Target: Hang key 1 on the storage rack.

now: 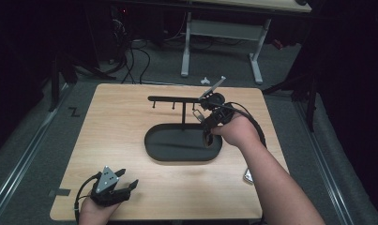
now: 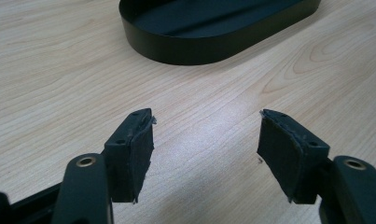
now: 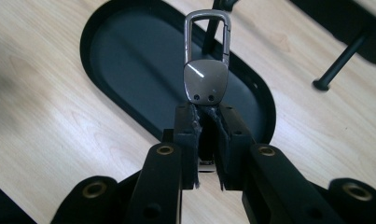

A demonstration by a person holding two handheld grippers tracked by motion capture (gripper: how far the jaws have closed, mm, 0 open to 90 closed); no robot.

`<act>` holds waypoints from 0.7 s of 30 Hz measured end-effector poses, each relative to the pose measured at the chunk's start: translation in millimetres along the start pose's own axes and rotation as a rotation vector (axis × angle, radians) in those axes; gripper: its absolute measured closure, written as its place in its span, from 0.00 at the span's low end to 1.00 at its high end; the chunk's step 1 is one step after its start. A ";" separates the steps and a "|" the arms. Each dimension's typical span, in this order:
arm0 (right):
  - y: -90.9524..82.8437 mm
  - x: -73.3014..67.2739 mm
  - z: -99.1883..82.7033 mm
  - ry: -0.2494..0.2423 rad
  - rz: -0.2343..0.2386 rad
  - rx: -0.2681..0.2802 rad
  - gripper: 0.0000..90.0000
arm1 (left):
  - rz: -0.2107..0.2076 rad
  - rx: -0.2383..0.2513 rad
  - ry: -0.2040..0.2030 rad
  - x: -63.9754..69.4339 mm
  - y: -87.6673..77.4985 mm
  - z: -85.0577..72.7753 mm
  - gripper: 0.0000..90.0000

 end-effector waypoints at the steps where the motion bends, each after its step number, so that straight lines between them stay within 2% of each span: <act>1: -0.2 0.1 1.6 0.005 0.002 0.005 0.89 | -0.001 -0.002 0.000 0.0 0.0 -0.2 0.40; 8: 4.1 3.9 12.5 0.008 -0.018 0.003 0.89 | -0.001 0.002 -0.003 -0.4 0.0 0.0 0.40; 15: 20.9 7.2 17.8 0.014 -0.040 -0.017 0.89 | -0.002 0.001 -0.003 -0.9 -0.1 -0.4 0.40; 21: 33.9 8.2 19.7 0.047 -0.052 -0.015 0.89 | -0.004 0.000 -0.001 -0.3 -0.2 -0.4 0.40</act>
Point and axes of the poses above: each handheld gripper's, and its own axes: y roughly forward along the jaws, z roughly out of its top, x roughly to its right, the point moved 6 cm from there along y, roughly forward along the jaws, and after that the axes turned 1 degree about -y, right-handed, at the moved point
